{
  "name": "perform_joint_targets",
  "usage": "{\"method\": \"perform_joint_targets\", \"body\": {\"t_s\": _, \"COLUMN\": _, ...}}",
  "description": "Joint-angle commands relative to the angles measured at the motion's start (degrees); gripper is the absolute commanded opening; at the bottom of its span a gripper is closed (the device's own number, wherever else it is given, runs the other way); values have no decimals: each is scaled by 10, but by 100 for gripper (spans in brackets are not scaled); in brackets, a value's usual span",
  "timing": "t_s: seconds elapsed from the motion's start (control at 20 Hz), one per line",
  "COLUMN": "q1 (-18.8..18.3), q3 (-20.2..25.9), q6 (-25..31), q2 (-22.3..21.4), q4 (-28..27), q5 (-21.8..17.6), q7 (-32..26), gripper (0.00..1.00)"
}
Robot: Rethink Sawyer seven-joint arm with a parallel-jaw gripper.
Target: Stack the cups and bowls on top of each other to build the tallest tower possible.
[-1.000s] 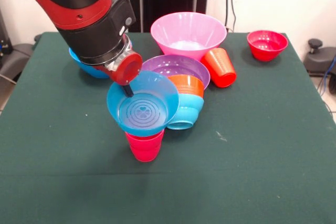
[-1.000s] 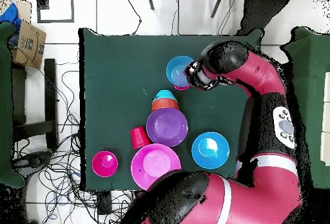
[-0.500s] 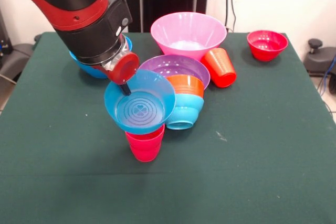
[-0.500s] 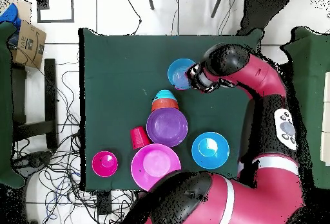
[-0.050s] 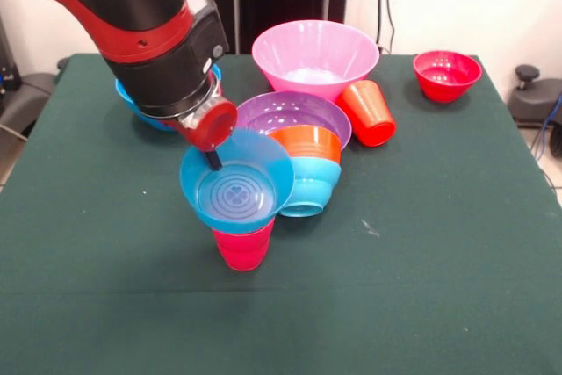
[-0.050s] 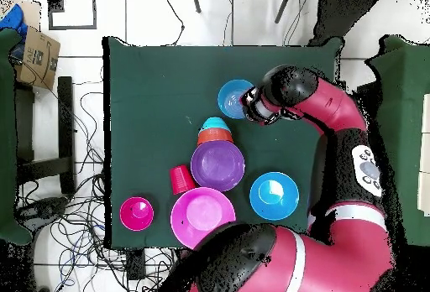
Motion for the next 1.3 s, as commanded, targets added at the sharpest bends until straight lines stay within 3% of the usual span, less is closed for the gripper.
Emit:
{"method": "perform_joint_targets", "body": {"t_s": 0.05, "q1": 11, "q3": 22, "q6": -84, "q2": -5, "q4": 69, "q5": -37, "q7": -1, "gripper": 0}}
{"method": "perform_joint_targets", "body": {"t_s": 0.4, "q1": 10, "q3": 18, "q6": -95, "q2": -6, "q4": 75, "q5": -34, "q7": 2, "gripper": 0}}
{"method": "perform_joint_targets", "body": {"t_s": 1.3, "q1": 7, "q3": 23, "q6": -38, "q2": -32, "q4": 81, "q5": -22, "q7": -4, "gripper": 0}}
